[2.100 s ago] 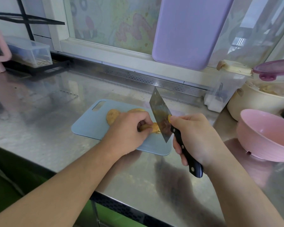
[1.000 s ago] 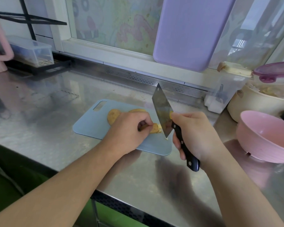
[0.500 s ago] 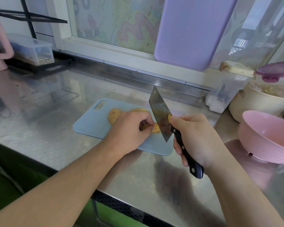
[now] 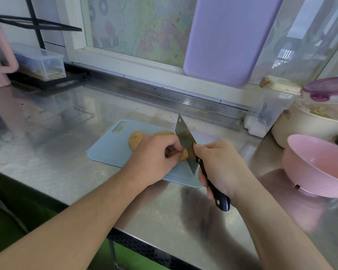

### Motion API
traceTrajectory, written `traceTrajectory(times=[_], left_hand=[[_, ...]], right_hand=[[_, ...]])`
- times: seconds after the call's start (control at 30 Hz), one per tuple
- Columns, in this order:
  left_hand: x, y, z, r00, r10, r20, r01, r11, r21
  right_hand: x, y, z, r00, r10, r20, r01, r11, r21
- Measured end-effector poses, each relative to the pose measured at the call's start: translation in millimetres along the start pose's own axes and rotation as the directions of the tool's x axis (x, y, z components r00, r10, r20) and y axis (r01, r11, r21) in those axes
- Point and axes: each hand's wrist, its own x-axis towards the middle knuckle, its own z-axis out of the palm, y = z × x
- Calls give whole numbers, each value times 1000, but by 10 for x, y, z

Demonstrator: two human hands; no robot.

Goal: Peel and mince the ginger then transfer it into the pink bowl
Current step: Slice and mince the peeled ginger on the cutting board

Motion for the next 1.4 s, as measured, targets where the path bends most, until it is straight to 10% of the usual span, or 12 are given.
traceTrajectory(times=[1.4], left_hand=[[-6, -9, 7, 1000, -16, 6, 17, 999, -35]], right_hand=[[-49, 43, -62, 997, -58, -48, 61, 995, 77]])
